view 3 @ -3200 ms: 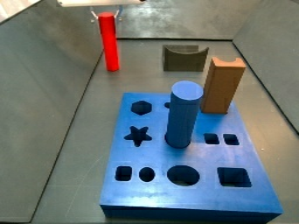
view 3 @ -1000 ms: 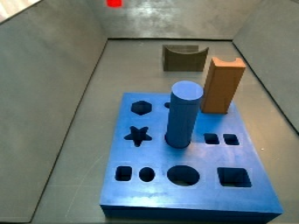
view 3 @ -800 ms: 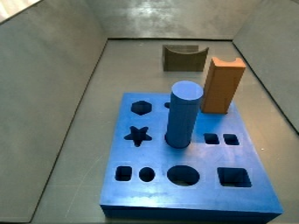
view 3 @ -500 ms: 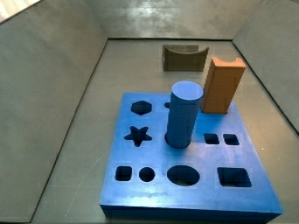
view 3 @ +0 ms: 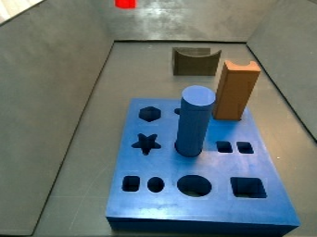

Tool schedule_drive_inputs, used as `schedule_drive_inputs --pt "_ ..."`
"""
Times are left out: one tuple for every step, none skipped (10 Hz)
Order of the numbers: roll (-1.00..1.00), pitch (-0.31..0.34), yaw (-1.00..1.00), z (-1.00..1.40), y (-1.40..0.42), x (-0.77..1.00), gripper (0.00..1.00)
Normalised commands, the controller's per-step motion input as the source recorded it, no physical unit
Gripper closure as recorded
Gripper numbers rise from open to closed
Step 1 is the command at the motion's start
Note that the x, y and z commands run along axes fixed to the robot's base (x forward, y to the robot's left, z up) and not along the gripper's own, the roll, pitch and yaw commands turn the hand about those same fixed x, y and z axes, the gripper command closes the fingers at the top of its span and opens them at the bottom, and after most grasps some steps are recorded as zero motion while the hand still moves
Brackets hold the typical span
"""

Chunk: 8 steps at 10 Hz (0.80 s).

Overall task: Pick up the hexagon object. Move up. Move to above the board. Insert the hexagon object.
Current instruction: Move to above the board, then insert the hexagon object.

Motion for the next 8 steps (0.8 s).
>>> schedule_drive_inputs --pt "-0.02 0.043 -0.02 -0.01 -1.0 0.34 1.0" --pt "0.0 0.045 -0.01 -0.01 -1.0 0.36 1.0" --pt "0.0 0.045 0.0 -0.01 -1.0 0.37 1.0" --pt "0.01 0.051 0.0 -0.01 -0.94 0.38 1.0" --pt "0.03 0.052 0.01 -0.01 -0.64 0.3 1.0" --pt "0.05 0.058 0.0 0.0 -0.3 0.18 1.0" --pt "0.05 0.055 0.0 0.01 -0.21 0.14 1.0" --pt "-0.01 0.0 0.0 -0.01 0.0 0.0 1.0"
